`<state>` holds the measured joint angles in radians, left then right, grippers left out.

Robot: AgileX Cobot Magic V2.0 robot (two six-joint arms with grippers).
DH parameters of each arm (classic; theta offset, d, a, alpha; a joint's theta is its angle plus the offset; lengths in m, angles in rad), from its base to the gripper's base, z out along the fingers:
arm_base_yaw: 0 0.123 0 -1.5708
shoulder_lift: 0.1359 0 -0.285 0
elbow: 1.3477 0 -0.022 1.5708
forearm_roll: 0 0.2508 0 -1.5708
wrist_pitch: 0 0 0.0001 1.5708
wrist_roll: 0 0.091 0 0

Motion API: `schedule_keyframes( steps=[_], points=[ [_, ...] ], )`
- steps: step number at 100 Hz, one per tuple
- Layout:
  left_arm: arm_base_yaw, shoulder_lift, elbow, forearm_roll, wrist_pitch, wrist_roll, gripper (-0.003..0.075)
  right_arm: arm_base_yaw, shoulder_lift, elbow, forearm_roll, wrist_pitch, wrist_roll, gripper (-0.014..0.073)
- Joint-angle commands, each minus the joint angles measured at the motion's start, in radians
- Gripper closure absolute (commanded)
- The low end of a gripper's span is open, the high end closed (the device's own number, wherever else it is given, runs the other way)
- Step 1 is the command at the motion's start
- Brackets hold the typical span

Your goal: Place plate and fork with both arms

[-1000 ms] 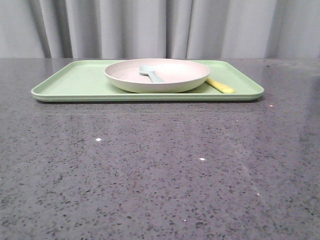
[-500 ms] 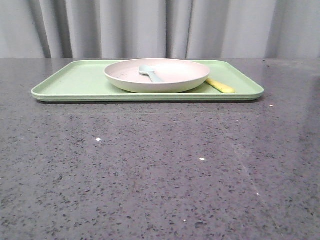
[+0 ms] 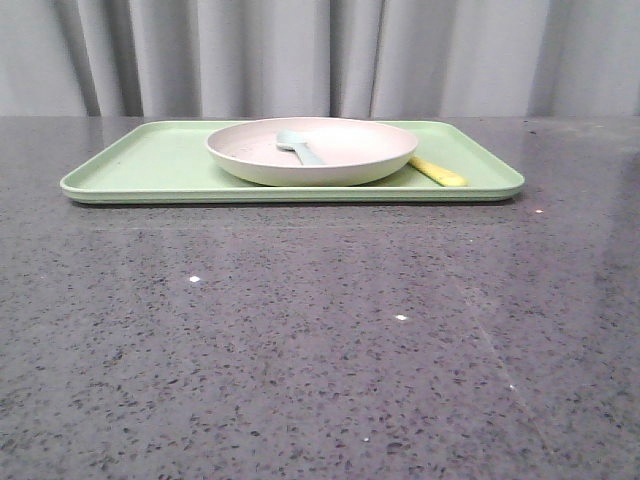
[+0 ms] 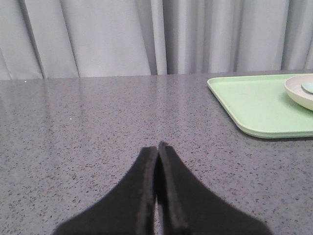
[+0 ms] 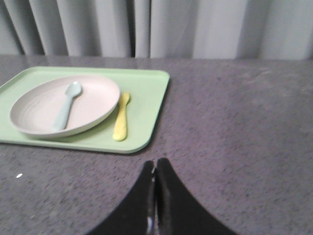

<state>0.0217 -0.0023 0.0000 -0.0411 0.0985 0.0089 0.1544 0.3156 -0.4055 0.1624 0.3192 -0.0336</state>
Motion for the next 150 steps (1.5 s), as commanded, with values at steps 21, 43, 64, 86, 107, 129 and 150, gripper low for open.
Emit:
schedule_keyframes(
  steps=[21,43,64,86,107,129,150],
  points=[
    [0.004,-0.033,0.012,-0.011,-0.079,-0.002,0.0741,-0.086,-0.121,0.152,-0.131,-0.222,0.01,0.066],
    [0.004,-0.033,0.012,-0.011,-0.079,-0.002,0.0741,-0.092,-0.234,0.26,-0.208,-0.233,0.085,0.066],
    [0.004,-0.033,0.012,-0.011,-0.079,-0.002,0.0741,-0.092,-0.316,0.389,-0.212,-0.319,0.139,0.066],
    [0.004,-0.032,0.012,-0.011,-0.079,-0.002,0.0741,-0.093,-0.35,0.428,-0.22,-0.35,0.161,0.066],
    [0.004,-0.032,0.012,-0.011,-0.079,-0.002,0.0741,-0.093,-0.35,0.428,-0.22,-0.355,0.161,0.066],
    [0.004,-0.032,0.012,-0.011,-0.079,-0.002,0.0741,-0.093,-0.35,0.428,-0.22,-0.355,0.161,0.066],
    [0.004,-0.032,0.012,-0.011,-0.079,-0.002,0.0741,-0.093,-0.35,0.428,-0.22,-0.355,0.161,0.066]
  ],
)
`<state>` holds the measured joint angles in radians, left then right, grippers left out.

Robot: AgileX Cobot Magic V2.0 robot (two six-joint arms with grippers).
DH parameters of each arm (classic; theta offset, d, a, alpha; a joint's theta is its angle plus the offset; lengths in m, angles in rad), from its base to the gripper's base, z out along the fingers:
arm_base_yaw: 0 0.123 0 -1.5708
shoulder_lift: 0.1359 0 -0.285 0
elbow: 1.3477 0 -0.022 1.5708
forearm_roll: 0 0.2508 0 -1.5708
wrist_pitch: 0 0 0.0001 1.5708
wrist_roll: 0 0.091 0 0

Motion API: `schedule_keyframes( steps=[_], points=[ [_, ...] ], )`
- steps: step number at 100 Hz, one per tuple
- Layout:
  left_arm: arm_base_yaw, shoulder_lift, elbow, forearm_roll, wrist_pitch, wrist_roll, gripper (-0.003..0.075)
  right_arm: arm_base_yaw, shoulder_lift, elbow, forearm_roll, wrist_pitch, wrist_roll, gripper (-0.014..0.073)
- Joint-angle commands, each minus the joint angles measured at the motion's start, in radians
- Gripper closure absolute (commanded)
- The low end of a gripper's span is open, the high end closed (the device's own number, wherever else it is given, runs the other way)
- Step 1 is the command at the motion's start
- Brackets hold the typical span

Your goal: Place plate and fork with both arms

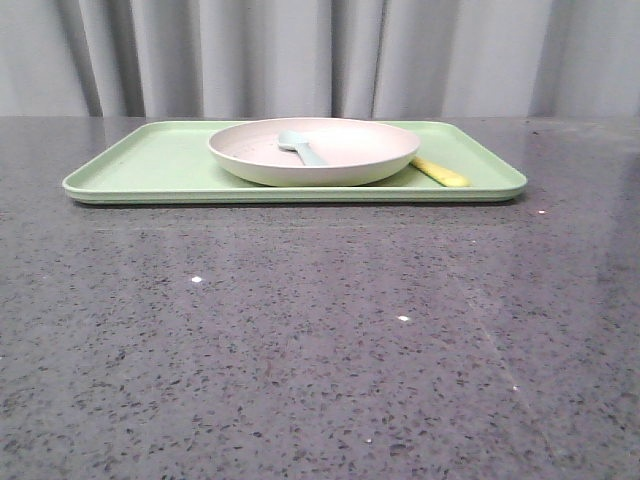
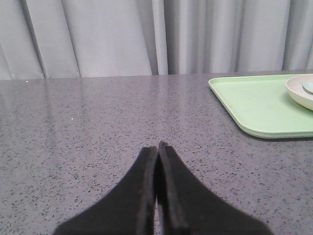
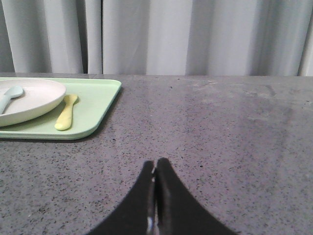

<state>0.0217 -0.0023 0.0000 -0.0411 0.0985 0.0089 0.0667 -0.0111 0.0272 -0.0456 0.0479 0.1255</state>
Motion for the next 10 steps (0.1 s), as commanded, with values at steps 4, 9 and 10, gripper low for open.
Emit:
schedule_keyframes(
  steps=[4,9,10],
  points=[
    [0.004,-0.032,0.012,-0.011,-0.079,-0.002,0.0741,-0.005,-0.023,-0.005,-0.012,-0.084,0.002,0.066],
    [0.004,-0.032,0.012,-0.011,-0.079,-0.002,0.0741,-0.005,-0.023,-0.005,-0.012,-0.084,0.002,0.066],
    [0.004,-0.032,0.012,-0.011,-0.079,-0.002,0.0741,-0.005,-0.023,-0.005,-0.012,-0.084,0.002,0.066]
  ],
)
